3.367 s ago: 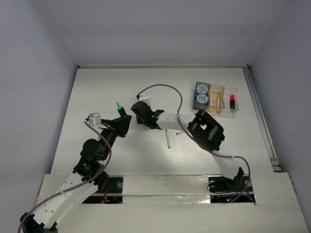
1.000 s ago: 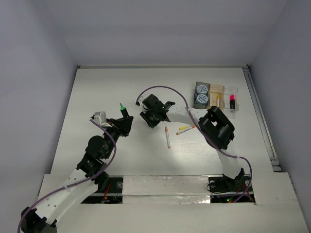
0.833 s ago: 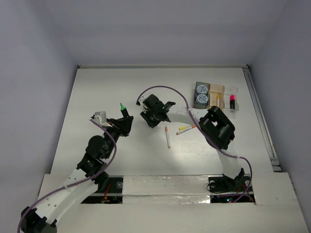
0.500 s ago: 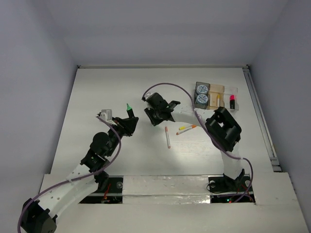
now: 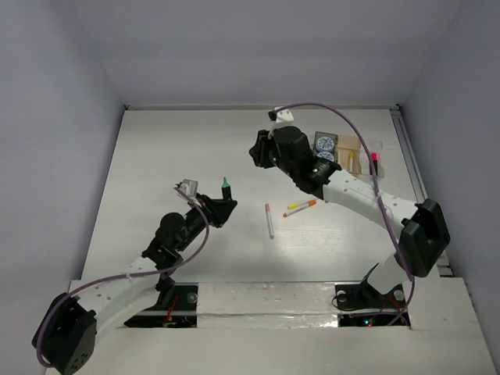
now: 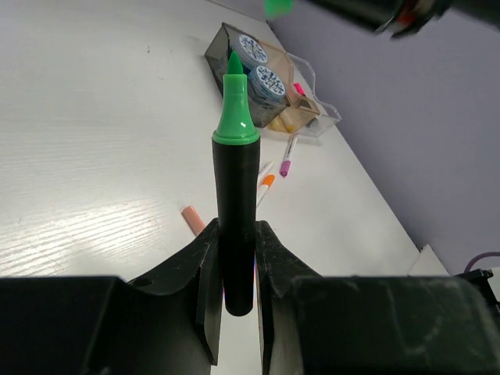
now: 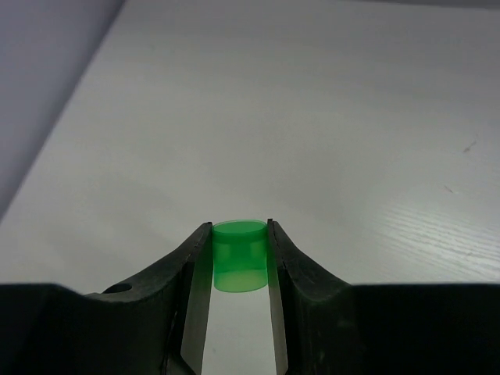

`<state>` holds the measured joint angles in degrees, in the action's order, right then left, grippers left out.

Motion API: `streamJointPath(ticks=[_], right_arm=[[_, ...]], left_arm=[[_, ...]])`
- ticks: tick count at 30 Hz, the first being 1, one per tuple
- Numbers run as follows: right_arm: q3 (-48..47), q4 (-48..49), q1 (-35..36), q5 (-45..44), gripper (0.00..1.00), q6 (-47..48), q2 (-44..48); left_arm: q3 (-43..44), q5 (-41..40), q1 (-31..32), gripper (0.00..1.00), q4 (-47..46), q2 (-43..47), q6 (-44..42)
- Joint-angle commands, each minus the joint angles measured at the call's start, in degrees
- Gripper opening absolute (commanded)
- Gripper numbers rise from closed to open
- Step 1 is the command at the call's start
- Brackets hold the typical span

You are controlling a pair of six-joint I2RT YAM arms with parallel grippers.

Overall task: Sort the stationery into containers
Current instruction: Close the pen cap on the pen.

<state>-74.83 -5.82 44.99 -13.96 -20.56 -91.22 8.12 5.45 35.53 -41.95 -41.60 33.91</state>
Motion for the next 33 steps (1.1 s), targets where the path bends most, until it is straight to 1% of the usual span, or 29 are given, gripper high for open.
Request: streamJointPath(ticks=[1,5,7,9,19,25,33], right_arm=[[1.70,11.00,0.27,0.58,0.07,-4.05,3.76],[2.93,14.96,0.79,3.32,0.07,-7.30,4.74],[3.28,16.89,1.32,4.63,0.07,-8.71,4.82],[2.50,16.38,2.11,5.16,0.07,-8.71,4.04],[2.85,16.81,5.80,6.92,0.07,-9.59,1.49],[3.20,16.64,6.95,4.55,0.07,-8.97,1.31],[3.28,15.58,7.48,2.80,0.07,-8.01,1.22]], left_arm=[[1.72,2.19,0.76,0.00,-7.79,-2.86,-0.95],[3.74,0.61,2.79,0.00,-8.14,-6.73,-1.66],[4.97,0.87,2.79,0.00,-8.75,-8.75,-1.66],[5.68,1.23,2.79,0.00,-8.93,-10.24,-1.83],[8.40,0.61,2.79,0.00,-7.62,-12.18,-3.94],[9.28,0.26,2.79,0.00,-6.39,-12.45,-4.64],[9.72,-2.37,2.79,0.00,-3.75,-10.25,-6.13]])
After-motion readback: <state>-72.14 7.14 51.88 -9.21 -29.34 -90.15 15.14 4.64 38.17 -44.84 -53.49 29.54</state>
